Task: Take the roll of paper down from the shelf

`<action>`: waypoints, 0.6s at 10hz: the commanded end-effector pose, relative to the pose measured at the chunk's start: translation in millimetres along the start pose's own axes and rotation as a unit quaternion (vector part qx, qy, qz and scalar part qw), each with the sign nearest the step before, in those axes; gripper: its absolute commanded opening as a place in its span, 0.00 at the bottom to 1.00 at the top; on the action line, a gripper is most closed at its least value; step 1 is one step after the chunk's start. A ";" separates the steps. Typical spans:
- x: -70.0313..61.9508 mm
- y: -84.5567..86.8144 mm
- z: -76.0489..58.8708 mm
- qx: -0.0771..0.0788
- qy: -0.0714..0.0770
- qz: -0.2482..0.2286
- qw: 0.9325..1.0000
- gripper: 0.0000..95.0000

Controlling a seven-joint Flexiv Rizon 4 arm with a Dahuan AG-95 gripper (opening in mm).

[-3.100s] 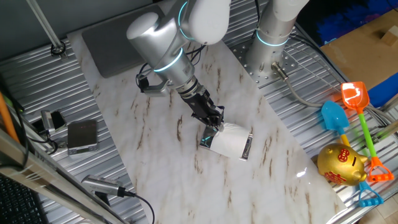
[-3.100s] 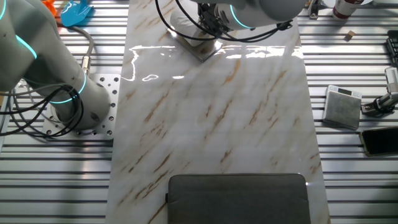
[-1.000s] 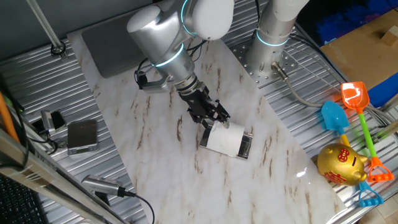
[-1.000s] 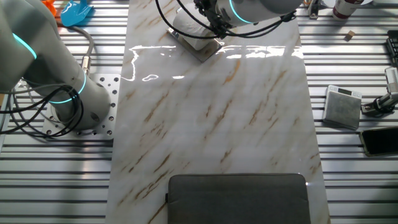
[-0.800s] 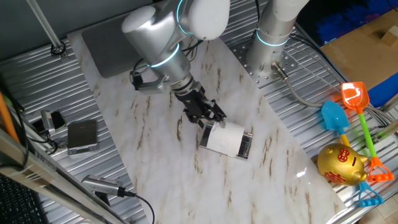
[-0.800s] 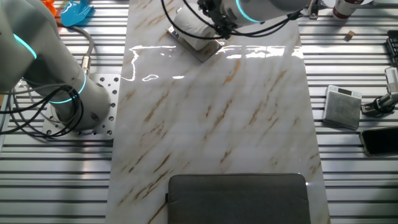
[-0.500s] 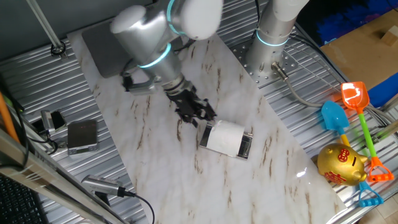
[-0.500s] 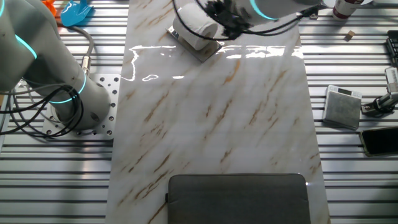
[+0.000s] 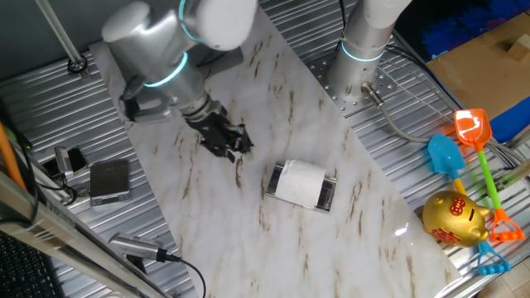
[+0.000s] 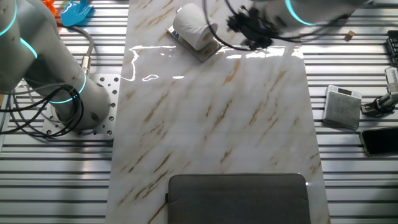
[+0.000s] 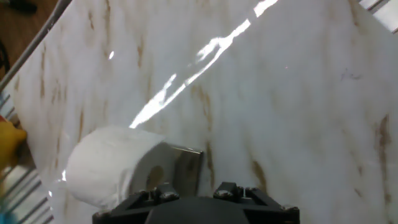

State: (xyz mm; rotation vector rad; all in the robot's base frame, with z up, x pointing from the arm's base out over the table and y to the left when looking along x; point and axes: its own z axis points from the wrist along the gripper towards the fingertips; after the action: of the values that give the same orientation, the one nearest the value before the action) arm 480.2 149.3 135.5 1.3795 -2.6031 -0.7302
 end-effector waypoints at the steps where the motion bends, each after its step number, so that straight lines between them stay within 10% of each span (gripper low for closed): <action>1: 1.9 -2.5 -1.8 0.036 0.028 0.010 0.999 0.00; 6: 1.9 -2.5 -1.8 0.105 0.037 0.107 0.988 0.00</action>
State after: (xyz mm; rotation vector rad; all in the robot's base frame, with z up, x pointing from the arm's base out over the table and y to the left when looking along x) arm 480.6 146.9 136.2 1.2749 -2.6925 -0.4069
